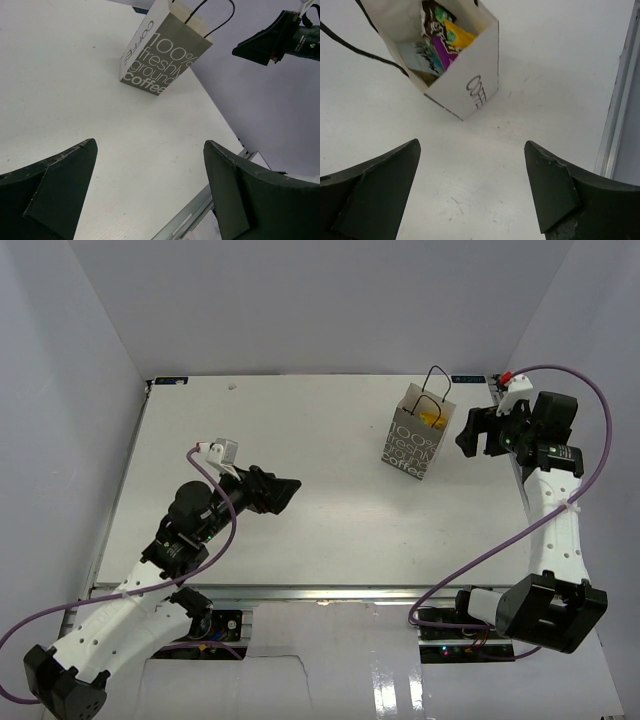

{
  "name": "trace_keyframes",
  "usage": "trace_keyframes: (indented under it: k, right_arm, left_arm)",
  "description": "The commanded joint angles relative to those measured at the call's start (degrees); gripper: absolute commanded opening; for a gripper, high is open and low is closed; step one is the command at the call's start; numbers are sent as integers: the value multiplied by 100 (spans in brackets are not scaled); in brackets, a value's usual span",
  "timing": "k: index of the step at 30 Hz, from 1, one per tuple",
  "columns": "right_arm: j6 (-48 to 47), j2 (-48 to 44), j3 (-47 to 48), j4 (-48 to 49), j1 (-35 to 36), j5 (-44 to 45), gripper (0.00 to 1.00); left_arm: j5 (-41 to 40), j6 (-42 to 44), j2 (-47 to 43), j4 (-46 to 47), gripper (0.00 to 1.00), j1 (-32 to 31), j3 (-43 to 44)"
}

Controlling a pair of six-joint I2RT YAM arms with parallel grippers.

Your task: Place the snacks into the paper bag

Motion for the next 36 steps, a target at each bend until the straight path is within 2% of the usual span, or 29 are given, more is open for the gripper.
trace_keyframes:
  k: [1,7,22,31,36]
  right_arm:
    - [-165,-138,-305,-5,5,447,90]
    - [-156,-156,-403,110,-3,1054,90]
    - [239,-103,-192,602,5,1618,90]
    - [362,-85,-61,611,5,1513,90]
    - [170,-94,-104,541,5,1065,90]
  left_arm:
    - [-233,81,-11,-479,98,-15,161]
    - [-365,89,-178,-611,98,-15,99]
    - [-540,89,-345,-849,98,-15,-33]
    - [-540,98,-345,-884,98,-15,-33]
    - [-540,107,-354,-911,98,-15,-24]
